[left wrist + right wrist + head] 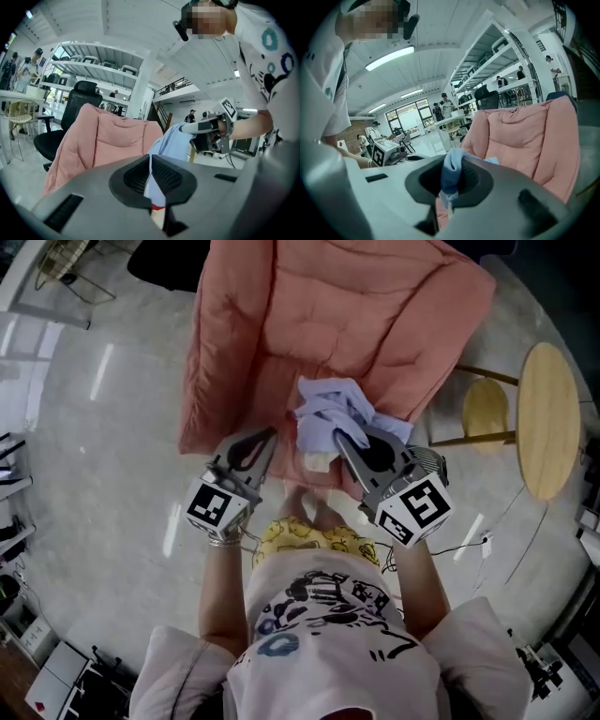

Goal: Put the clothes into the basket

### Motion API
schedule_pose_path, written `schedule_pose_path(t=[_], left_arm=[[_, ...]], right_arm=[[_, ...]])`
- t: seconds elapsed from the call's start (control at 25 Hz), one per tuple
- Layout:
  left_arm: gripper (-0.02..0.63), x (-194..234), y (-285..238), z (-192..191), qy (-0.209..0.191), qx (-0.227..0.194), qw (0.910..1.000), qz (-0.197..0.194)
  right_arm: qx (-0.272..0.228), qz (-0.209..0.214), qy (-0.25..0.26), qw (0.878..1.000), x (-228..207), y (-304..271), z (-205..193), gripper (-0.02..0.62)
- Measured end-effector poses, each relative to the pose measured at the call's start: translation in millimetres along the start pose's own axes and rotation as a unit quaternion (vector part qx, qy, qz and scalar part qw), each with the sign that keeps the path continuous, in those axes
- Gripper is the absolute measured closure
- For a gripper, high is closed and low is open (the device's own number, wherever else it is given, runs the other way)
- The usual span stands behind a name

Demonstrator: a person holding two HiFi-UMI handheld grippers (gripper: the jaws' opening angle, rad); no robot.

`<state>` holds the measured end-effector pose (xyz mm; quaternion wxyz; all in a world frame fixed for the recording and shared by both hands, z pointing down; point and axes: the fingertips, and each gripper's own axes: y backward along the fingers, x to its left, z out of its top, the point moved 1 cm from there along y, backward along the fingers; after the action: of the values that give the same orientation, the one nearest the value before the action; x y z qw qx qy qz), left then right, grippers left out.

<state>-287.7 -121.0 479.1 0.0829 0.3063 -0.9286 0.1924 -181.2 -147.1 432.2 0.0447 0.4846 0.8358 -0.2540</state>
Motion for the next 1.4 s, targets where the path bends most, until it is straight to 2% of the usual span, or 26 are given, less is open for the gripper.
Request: schedule_pose_path(t=[0.24,0.56,0.68,1.04,1.4], left_arm=[[0.583,-20,4,52,-0.042,-0.013,0.9989,-0.015],[0.582,-24,15,93,-0.034,-0.037,0.9986,-0.018],[0.581,-30,16,109,-0.042,-0.039,0.9980,-0.026],[0.583,-48,27,158,-0.083,-0.046,0.9939,-0.055],[0.583,-80,17,195,-0.117,-0.061,0.9866,-0.096]], right_arm=[[-0.030,-0.017,0.013,0.999,8,26,43,0.555],[-0.072,-0.035,0.040,0.996,20,54,107,0.555],[-0.093,-0.044,0.046,0.994,22,71,130,0.555],[-0.151,-0.078,0.094,0.981,42,124,200,0.555],[-0.202,-0.122,0.122,0.964,44,181,235,0.556]])
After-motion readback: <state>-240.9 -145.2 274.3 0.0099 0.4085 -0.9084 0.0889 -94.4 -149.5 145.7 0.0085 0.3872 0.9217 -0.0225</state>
